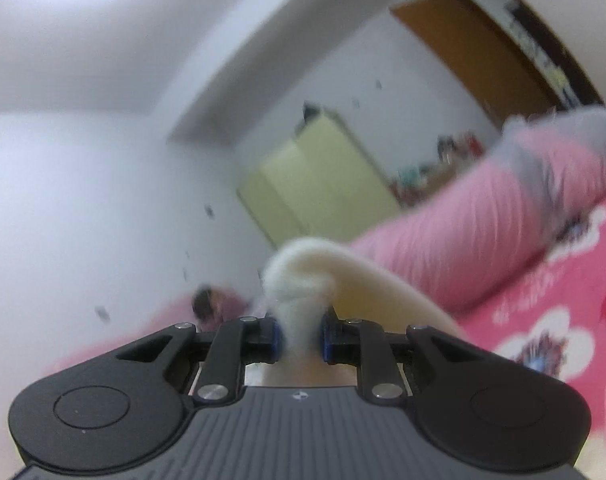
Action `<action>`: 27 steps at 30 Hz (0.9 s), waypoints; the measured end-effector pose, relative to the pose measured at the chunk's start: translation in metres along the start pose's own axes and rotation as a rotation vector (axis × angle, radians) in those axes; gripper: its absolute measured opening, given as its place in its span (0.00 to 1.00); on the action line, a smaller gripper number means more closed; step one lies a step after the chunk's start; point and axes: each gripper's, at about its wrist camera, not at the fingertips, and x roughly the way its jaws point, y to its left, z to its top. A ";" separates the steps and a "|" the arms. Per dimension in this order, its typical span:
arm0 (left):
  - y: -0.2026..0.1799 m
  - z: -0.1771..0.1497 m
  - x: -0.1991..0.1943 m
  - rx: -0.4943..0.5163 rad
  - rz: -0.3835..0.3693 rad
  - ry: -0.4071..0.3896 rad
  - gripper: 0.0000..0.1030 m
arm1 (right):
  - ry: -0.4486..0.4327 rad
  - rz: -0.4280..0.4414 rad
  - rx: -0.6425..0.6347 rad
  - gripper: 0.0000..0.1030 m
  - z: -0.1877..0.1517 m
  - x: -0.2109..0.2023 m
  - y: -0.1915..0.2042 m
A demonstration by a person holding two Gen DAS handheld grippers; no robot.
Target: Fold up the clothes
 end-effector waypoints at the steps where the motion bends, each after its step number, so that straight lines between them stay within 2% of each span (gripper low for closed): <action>1: -0.007 0.016 0.004 0.020 -0.006 -0.040 0.09 | -0.035 0.006 -0.005 0.20 0.008 -0.006 0.005; 6: -0.038 0.093 -0.003 0.134 -0.034 -0.234 0.09 | -0.188 0.055 -0.047 0.20 0.039 -0.037 0.037; 10: -0.062 0.128 -0.011 0.200 -0.042 -0.303 0.09 | -0.303 0.079 -0.142 0.20 0.054 -0.061 0.069; 14: -0.080 0.143 -0.025 0.267 -0.029 -0.367 0.09 | -0.365 0.100 -0.211 0.20 0.067 -0.070 0.097; 18: -0.091 0.154 -0.043 0.299 -0.034 -0.436 0.09 | -0.387 0.126 -0.260 0.19 0.075 -0.075 0.115; 23: -0.095 0.164 -0.043 0.332 -0.037 -0.487 0.09 | -0.428 0.137 -0.321 0.19 0.083 -0.082 0.134; 27: -0.100 0.169 -0.029 0.346 -0.038 -0.496 0.09 | -0.446 0.131 -0.331 0.19 0.094 -0.070 0.130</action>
